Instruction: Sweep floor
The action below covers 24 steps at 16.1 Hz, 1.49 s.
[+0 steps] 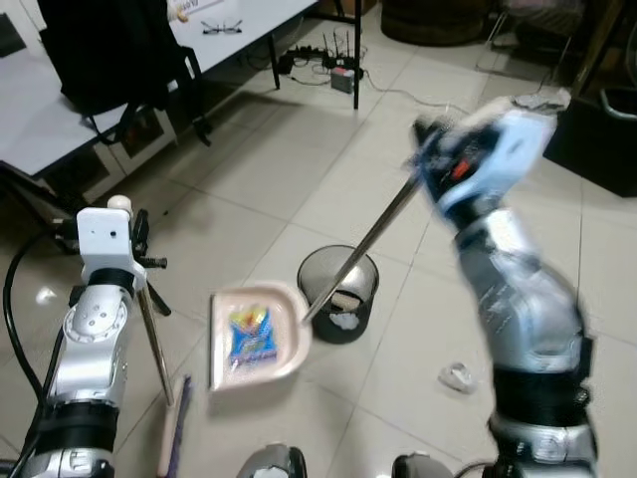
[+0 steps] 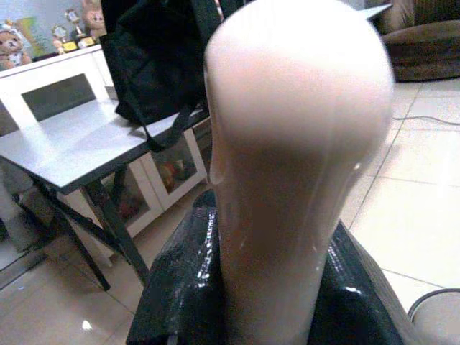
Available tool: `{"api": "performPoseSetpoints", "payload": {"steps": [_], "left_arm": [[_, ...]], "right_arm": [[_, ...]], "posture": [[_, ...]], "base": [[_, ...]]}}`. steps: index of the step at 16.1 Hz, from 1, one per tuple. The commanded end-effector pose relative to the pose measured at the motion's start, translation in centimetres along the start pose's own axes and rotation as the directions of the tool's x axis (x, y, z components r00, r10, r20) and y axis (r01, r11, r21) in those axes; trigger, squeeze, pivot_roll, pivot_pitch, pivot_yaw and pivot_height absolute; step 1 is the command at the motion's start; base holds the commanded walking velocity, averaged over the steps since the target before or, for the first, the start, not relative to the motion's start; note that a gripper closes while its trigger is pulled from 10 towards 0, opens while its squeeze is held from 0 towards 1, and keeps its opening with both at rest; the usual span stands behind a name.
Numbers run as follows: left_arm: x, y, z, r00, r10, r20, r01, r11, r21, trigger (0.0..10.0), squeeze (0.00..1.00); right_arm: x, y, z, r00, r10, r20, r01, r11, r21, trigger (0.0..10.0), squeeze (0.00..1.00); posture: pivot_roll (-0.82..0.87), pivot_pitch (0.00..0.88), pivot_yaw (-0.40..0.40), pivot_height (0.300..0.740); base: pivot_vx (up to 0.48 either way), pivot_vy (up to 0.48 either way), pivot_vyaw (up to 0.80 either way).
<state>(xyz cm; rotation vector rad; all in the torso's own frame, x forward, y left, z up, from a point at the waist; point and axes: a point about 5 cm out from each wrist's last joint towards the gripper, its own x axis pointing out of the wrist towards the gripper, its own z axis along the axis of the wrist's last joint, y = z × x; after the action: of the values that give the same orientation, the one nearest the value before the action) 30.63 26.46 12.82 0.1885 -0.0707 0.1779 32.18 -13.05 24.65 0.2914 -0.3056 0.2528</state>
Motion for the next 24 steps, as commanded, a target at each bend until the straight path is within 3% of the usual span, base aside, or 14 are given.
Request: {"api": "performPoseSetpoints", "payload": {"steps": [1, 3, 4, 8, 12, 15, 18, 19, 20, 24], "left_arm": [[0.0, -0.2, 1.6, 0.996, -0.002, 0.084, 0.005, 0.999, -0.04, 10.0, 0.0], [0.0, -1.7, 1.8, 0.995, -0.062, 0.081, 0.068, 0.995, -0.066, 10.0, 0.0], [-0.4, -3.2, 2.3, 0.986, -0.114, 0.12, 0.123, 0.99, -0.072, 10.0, 0.0], [-0.8, -5.3, 2.3, 0.979, -0.162, 0.122, 0.173, 0.982, -0.08, 10.0, 0.0], [-1.4, -5.8, 2.6, 0.976, -0.174, 0.134, 0.187, 0.978, -0.089, 10.0, 0.0], [-1.8, -5.5, 2.7, 0.976, -0.168, 0.139, 0.18, 0.981, -0.079, 10.0, 0.0], [-2.6, -4.9, 2.6, 0.979, -0.156, 0.132, 0.165, 0.985, -0.057, 10.0, 0.0], [-2.8, -4.8, 2.5, 0.979, -0.155, 0.13, 0.163, 0.985, -0.054, 10.0, 0.0], [-3.1, -4.7, 2.4, 0.981, -0.149, 0.124, 0.157, 0.986, -0.05, 10.0, 0.0], [-3.1, -4.7, 2.6, 0.981, -0.146, 0.127, 0.153, 0.987, -0.047, 10.0, 0.0]], "right_arm": [[0.6, 0.1, 3.0, 0.991, 0.005, 0.13, -0.003, 1.0, -0.015, 10.0, 0.0], [1.0, -0.5, 4.6, 0.98, -0.009, 0.197, 0.023, 0.997, -0.07, 10.0, 0.0], [1.1, -1.0, 5.5, 0.972, -0.033, 0.232, 0.059, 0.993, -0.106, 10.0, 0.0], [1.0, -2.7, 6.3, 0.957, -0.081, 0.277, 0.144, 0.966, -0.215, 10.0, 0.0], [2.1, -3.9, 5.5, 0.942, -0.062, 0.329, 0.182, 0.92, -0.348, 10.0, 0.0], [3.1, -3.4, 3.9, 0.953, 0.042, 0.3, 0.096, 0.897, -0.431, 10.0, 0.0], [3.7, -2.4, 1.6, 0.956, 0.153, 0.248, 0.003, 0.847, -0.532, 10.0, 0.0], [3.7, -2.0, 1.3, 0.952, 0.176, 0.25, -0.014, 0.842, -0.539, 10.0, 0.0], [3.8, -0.4, 0.4, 0.931, 0.254, 0.263, -0.065, 0.822, -0.566, 10.0, 0.0], [3.9, 1.8, -0.3, 0.891, 0.341, 0.3, -0.126, 0.819, -0.56, 10.0, 0.0]], "posture": [[-0.04, 0.039, 0.098, 0.74], [-0.04, 0.039, 0.097, 0.74], [-0.05, 0.038, 0.098, 0.74], [-0.05, 0.042, 0.104, 0.74], [-0.03, 0.056, 0.108, 0.74], [-0.01, 0.077, 0.102, 0.74], [0.01, 0.103, 0.096, 0.74], [0.01, 0.109, 0.096, 0.74], [0.01, 0.113, 0.096, 0.74], [0.02, 0.116, 0.099, 0.74]], "base": [[0.0, 0.0, 0.0], [0.0, 0.0, 0.0], [0.0, 0.0, 0.0], [0.0, 0.0, 0.0], [0.0, 0.0, 0.0], [0.0, 0.0, 0.0], [0.0, 0.0, 0.0], [0.0, 0.0, 0.0], [0.0, 0.0, 0.0], [0.0, 0.0, 0.0]]}}
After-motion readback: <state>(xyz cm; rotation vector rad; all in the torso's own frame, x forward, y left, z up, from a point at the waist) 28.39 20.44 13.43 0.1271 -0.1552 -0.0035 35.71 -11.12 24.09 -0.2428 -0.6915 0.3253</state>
